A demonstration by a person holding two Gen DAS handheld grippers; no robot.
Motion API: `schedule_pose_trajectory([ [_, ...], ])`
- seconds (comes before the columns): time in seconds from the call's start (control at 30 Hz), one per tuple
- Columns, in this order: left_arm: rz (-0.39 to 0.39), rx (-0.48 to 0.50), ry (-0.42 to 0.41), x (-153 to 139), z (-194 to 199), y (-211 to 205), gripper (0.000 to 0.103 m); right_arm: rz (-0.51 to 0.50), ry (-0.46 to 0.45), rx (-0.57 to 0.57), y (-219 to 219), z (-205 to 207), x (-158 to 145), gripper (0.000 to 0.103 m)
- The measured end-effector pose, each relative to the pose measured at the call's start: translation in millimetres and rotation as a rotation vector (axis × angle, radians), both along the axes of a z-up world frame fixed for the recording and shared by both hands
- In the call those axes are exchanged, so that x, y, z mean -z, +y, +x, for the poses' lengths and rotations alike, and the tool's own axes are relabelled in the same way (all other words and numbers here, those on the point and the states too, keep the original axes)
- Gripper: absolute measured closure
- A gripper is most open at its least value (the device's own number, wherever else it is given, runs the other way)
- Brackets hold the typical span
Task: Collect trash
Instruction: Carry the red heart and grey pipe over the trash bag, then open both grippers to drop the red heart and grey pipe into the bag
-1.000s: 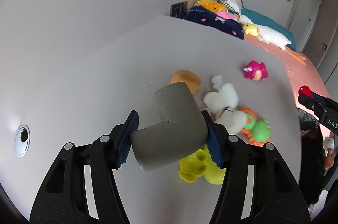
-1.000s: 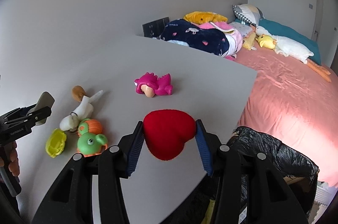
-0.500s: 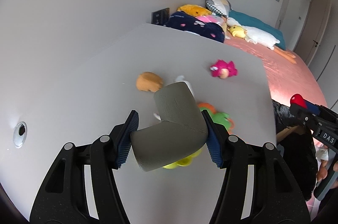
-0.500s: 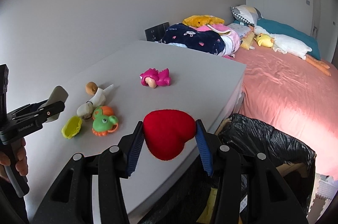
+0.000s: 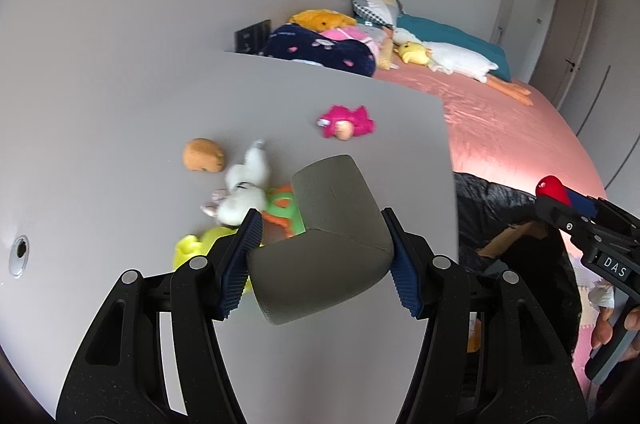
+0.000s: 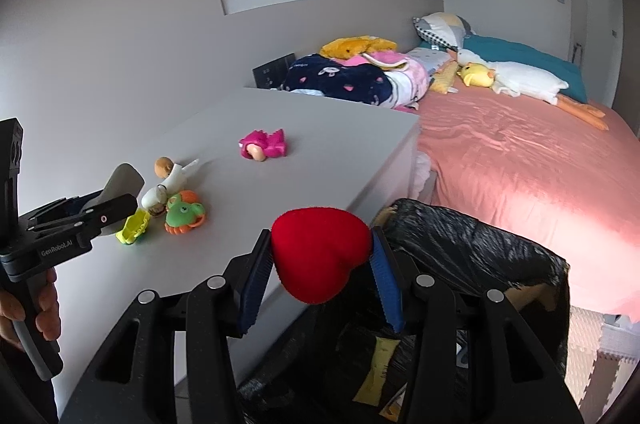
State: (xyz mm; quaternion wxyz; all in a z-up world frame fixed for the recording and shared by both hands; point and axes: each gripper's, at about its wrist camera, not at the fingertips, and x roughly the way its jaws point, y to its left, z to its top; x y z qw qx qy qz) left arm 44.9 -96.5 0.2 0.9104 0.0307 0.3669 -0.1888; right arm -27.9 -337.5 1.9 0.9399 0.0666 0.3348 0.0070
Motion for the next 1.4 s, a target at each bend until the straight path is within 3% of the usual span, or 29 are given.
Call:
schedule_pose_trajectory([
  [1.4, 0.025, 0.381, 0.024, 1, -49, -173, 0.044, 0.023, -0.061, 0.29, -124, -78, -16, 0.053],
])
